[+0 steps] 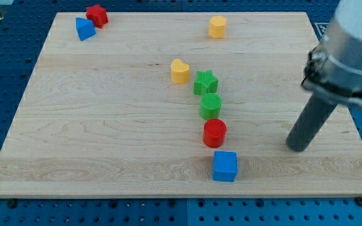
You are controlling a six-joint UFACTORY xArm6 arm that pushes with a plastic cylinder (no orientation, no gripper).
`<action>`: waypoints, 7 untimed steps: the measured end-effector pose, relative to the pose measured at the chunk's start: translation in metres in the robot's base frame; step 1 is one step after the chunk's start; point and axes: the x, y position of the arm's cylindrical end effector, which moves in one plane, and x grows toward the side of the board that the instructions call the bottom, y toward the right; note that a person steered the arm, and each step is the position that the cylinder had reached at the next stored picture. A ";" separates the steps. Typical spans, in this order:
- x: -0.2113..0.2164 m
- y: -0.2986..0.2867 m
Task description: Push the blue cube diagonal to the yellow heart
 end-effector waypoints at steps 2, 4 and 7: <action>0.043 -0.035; 0.048 -0.084; 0.044 -0.118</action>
